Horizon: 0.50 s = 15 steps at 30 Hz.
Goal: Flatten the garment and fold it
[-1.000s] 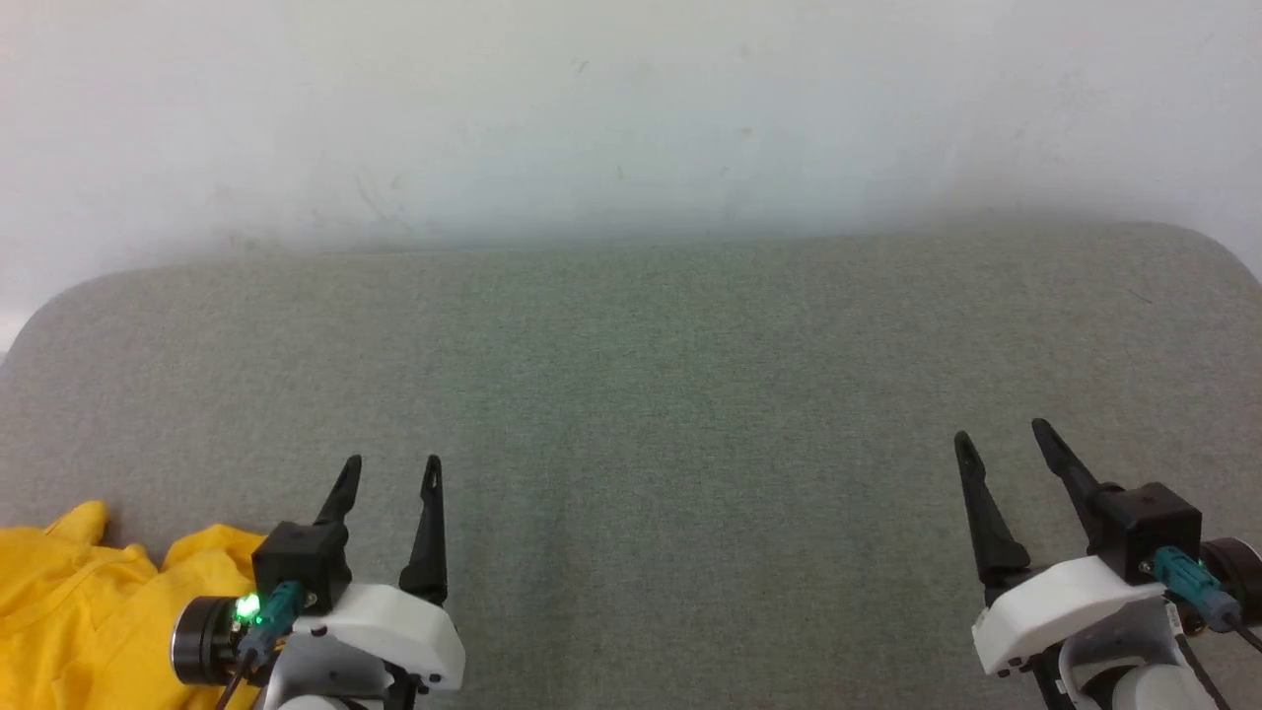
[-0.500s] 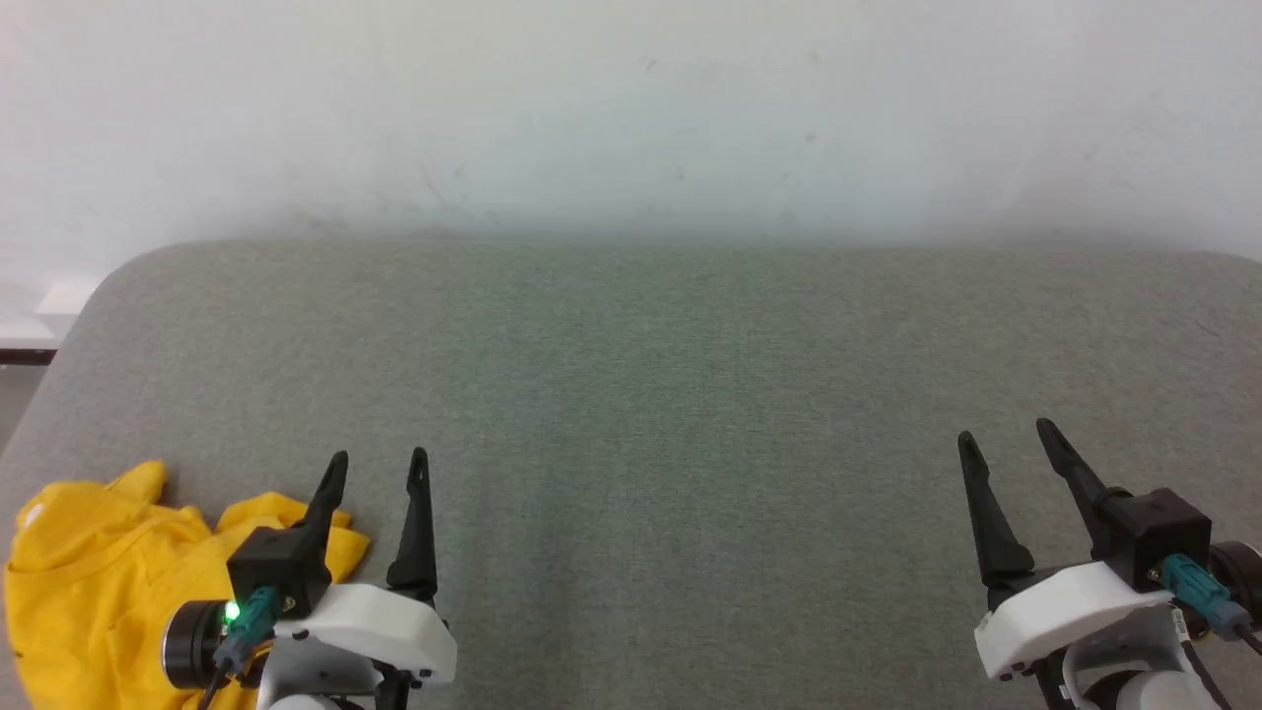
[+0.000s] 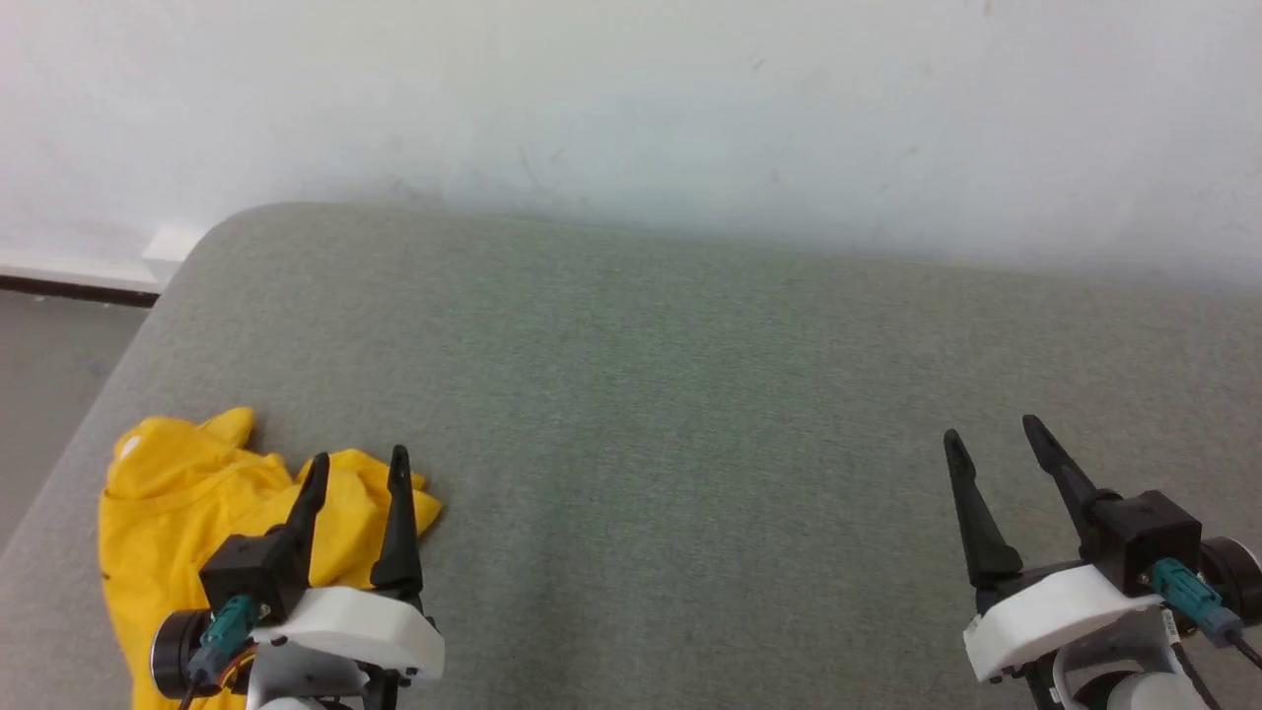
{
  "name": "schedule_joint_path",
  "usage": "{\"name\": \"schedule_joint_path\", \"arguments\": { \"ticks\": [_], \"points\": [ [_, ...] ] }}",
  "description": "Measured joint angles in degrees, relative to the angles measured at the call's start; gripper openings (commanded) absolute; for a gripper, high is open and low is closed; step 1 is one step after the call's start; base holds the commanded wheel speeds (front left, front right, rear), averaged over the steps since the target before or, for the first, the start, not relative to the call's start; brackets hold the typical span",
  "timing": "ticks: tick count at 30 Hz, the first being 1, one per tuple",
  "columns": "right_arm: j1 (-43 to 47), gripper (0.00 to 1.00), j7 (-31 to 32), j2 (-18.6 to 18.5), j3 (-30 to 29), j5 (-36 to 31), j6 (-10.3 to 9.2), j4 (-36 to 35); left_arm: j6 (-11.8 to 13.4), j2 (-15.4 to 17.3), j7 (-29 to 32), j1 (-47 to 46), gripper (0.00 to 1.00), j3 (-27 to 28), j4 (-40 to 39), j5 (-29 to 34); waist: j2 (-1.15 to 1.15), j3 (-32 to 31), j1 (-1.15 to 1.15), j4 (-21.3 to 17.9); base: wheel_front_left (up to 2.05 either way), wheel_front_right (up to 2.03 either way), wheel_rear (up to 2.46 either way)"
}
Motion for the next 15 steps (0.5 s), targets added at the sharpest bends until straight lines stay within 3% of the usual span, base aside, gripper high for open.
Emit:
{"name": "schedule_joint_path", "arguments": {
  "ticks": [15],
  "points": [
    [0.46, 1.00, -0.56, 0.01, 0.67, 0.54, 0.00, -0.74, 0.54, 0.00, -1.93, 1.29, 1.00, 2.08, 0.38, -3.54, 0.00, 0.08, 0.00, 6.72, 0.00, 0.00, 0.00]
  ]
}}
